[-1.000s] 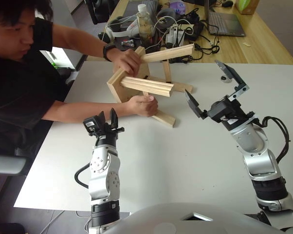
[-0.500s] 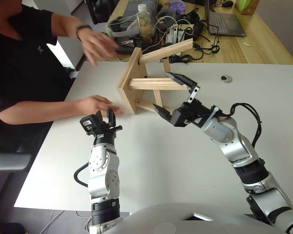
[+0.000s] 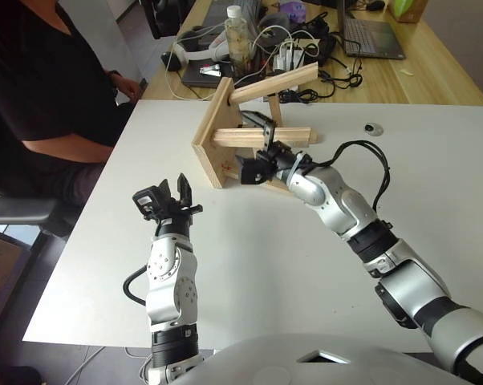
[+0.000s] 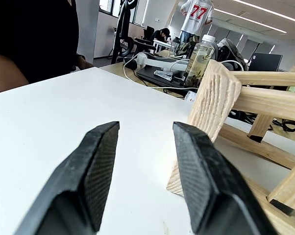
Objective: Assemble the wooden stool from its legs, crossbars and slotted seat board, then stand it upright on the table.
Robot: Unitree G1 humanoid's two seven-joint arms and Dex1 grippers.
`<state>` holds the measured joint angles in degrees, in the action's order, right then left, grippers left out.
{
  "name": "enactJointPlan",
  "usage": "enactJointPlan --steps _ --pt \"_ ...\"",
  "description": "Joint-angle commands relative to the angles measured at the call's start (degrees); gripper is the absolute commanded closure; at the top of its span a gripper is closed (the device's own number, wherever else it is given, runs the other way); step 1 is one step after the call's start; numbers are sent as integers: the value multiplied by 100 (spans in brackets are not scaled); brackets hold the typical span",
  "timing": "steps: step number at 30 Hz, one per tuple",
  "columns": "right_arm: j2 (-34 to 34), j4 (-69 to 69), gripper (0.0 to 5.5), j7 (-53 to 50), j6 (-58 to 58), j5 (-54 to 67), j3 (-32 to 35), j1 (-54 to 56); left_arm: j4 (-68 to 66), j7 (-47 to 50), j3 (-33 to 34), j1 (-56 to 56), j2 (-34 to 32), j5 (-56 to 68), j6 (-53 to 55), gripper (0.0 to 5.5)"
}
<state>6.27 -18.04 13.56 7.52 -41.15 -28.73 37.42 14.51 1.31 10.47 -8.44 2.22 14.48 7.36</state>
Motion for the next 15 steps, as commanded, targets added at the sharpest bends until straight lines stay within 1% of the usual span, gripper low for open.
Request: enactJointPlan --steps 1,4,7,9,15 --pt "158 217 15 736 -413 507 307 223 52 22 0 -65 5 10 87 347" --pt "451 389 15 1471 -407 842 256 117 66 43 -3 -61 22 7 79 347" --pt "694 543 15 1853 -413 1008 251 9 82 57 -12 -96 44 5 61 347" --pt "841 436 15 1794 -330 938 259 52 73 60 -12 -104 47 5 51 347" --pt "1252 -280 15 1130 5 785 526 458 49 54 -14 -71 34 -5 45 347"
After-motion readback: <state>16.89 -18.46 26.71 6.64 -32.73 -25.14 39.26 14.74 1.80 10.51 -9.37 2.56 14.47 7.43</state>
